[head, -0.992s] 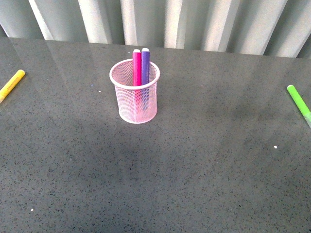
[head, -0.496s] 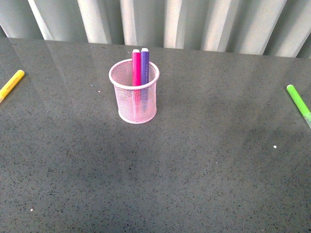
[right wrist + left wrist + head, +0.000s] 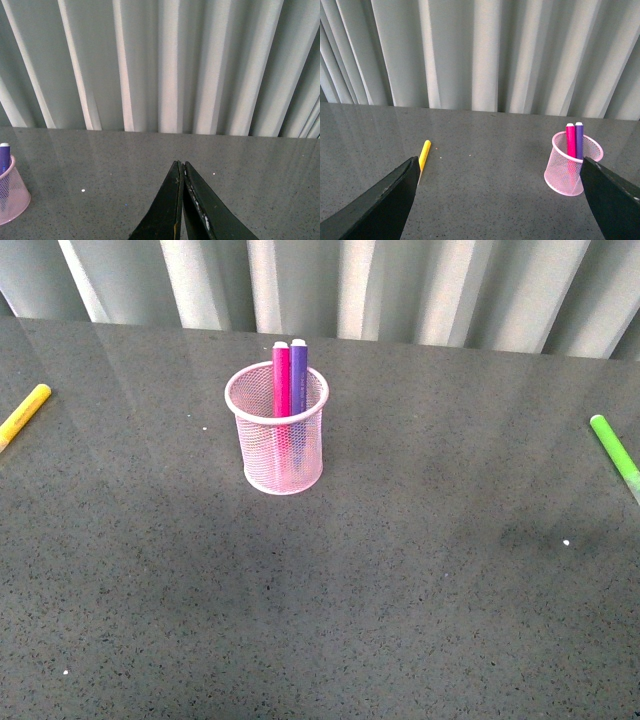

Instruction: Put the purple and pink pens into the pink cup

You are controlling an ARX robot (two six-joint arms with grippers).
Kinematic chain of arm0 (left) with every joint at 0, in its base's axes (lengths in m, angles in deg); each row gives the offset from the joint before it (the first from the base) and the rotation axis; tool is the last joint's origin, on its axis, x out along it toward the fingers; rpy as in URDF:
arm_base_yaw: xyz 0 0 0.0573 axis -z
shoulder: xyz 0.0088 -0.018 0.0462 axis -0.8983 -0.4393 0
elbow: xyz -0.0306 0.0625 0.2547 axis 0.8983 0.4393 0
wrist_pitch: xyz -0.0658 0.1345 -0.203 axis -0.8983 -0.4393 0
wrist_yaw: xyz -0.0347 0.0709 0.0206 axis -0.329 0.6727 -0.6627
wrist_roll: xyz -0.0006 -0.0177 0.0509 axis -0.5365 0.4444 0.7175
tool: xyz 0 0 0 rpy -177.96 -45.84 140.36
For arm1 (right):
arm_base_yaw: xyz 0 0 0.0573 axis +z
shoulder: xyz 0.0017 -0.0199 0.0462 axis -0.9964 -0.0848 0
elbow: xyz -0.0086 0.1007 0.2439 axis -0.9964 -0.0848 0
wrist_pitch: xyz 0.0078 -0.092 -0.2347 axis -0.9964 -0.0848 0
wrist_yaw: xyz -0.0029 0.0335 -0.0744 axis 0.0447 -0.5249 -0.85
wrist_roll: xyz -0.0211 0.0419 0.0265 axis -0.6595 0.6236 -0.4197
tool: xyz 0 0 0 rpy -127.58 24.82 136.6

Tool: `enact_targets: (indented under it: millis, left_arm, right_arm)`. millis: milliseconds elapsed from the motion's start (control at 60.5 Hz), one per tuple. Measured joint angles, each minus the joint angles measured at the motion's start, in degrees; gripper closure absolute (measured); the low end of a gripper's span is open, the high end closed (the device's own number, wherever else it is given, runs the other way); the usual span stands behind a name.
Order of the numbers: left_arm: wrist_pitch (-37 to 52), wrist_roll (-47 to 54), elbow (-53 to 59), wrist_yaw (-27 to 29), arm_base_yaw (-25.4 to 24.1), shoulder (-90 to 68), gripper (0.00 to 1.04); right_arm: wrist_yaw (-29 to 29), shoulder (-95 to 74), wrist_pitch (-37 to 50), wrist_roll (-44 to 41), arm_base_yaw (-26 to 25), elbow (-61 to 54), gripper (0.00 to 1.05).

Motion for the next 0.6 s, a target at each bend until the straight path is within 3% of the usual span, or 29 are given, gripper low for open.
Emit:
enact_targets:
  millis: [595]
  left_arm:
    - [0.0,0.0,0.0,0.0,0.0,0.0,0.07]
  right_arm:
    - [0.0,14.4,-13.9,0.0,0.0,0.0,1.01]
